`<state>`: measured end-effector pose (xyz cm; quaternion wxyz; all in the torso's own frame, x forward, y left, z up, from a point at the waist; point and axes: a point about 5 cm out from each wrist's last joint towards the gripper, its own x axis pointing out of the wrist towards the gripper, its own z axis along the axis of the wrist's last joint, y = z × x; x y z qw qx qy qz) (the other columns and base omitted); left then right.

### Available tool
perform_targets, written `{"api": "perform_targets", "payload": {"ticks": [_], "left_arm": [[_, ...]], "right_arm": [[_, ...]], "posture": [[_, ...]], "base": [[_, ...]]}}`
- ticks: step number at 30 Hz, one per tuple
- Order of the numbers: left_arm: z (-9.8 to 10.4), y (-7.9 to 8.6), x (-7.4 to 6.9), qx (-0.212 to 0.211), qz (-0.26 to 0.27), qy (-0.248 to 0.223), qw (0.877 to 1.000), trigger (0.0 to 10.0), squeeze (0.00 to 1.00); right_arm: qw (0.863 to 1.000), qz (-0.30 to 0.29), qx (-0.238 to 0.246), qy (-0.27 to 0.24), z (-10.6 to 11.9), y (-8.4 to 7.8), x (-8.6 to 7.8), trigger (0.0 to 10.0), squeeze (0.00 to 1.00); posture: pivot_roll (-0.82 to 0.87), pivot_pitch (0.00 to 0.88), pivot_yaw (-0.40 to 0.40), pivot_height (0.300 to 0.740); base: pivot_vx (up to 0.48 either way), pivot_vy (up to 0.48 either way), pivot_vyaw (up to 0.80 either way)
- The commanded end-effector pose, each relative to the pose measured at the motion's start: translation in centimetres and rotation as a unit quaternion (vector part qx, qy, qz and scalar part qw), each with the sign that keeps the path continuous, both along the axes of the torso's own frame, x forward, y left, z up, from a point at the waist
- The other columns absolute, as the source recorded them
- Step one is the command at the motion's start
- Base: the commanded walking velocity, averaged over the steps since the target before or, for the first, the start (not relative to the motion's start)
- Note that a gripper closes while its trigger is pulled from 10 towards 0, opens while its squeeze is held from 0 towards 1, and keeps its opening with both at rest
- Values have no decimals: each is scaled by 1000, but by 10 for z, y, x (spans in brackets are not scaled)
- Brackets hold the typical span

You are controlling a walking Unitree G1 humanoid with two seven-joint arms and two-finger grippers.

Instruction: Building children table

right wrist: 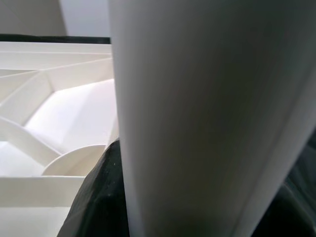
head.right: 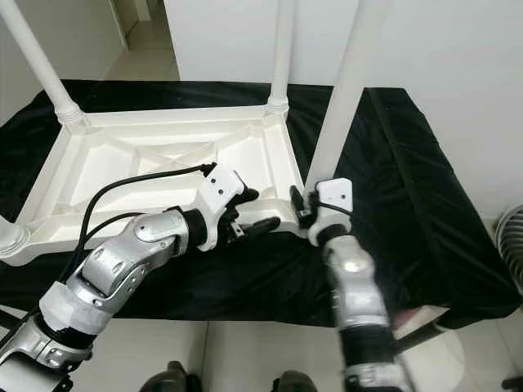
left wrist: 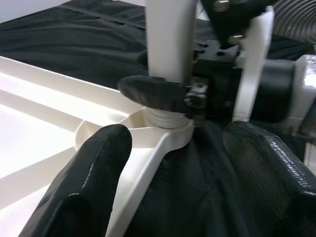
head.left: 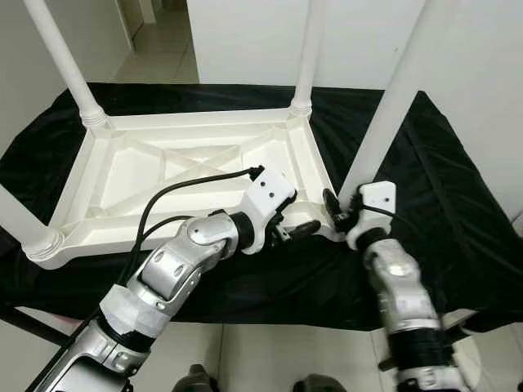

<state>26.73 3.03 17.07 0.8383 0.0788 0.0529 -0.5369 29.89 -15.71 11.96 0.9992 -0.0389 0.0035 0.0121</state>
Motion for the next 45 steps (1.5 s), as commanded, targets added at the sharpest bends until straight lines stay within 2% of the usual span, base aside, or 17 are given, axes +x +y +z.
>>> {"api": "perform_targets", "payload": {"ticks": [1,9,10,11,13,14,15,18,23,24,31,39,40,41,43,44,45], "left_arm": [[-3,0,-2,3,-1,4,1000,10000,0],[-5,1,-4,0,9,10,1000,10000,0],[-6,2,-4,0,11,11,1000,10000,0],[-6,2,-4,1,11,11,1000,10000,0],[-5,4,-3,2,12,7,1000,10000,0],[-4,4,-3,2,11,6,1000,10000,0],[-5,4,-3,3,10,6,1000,10000,0],[-6,5,-2,4,11,7,1000,10000,0],[-5,4,-3,5,6,7,1000,10000,0],[-5,4,-3,5,5,7,1000,10000,0],[-5,5,-3,7,3,6,1000,10000,0],[-3,6,-2,4,9,3,1000,10000,0],[-3,6,-1,4,11,3,1000,10000,0],[-3,6,-1,4,11,3,1000,10000,0],[-3,6,-1,4,12,3,1000,10000,0],[-3,7,-1,4,13,3,1000,10000,0],[-3,7,-1,4,13,3,1000,10000,0]], "right_arm": [[997,-58,-9,51,-18,-10,-7,0,0],[999,-40,25,24,-9,10,-9,0,0],[999,-33,29,22,-9,10,-9,2039,0],[999,-25,28,20,-7,10,-8,10000,0],[999,-12,34,11,-4,8,-7,10000,31],[999,-15,34,12,-3,8,-7,10000,780],[999,-11,41,9,-1,6,-8,10000,1000],[999,-5,49,6,1,3,-8,10000,1000],[994,105,10,-7,6,-15,-9,10000,1000],[990,142,-6,-9,6,-18,-10,10000,0],[965,258,-54,3,4,-22,-8,10000,0],[946,318,-57,25,-1,-21,-6,10000,0],[944,324,-62,29,-3,-21,-5,9333,0],[941,330,-65,31,-6,-22,-4,6980,0],[940,333,-67,32,-7,-23,-4,6980,0],[940,336,-60,32,-8,-24,-4,0,0],[940,336,-60,32,-8,-24,-4,0,0]], "posture": [[-63,0,6,740],[-51,0,-6,740],[-51,0,-6,740],[-50,0,-7,740],[-48,0,-9,740],[-48,0,-9,740],[-49,0,-6,740],[-49,0,-6,740],[-62,0,0,740],[-64,0,5,740],[-63,0,17,740],[-53,0,13,740],[-50,0,8,740],[-50,0,8,740],[-50,0,8,740],[-45,0,7,740],[-45,0,7,740]], "base": [[0,0,0],[0,0,0],[0,0,0],[0,0,0],[0,0,0],[0,0,0],[0,0,0],[0,0,0],[0,0,0],[0,0,0],[0,0,0],[0,0,0],[0,0,0],[0,0,0],[0,0,0],[0,0,0],[0,0,0]]}}
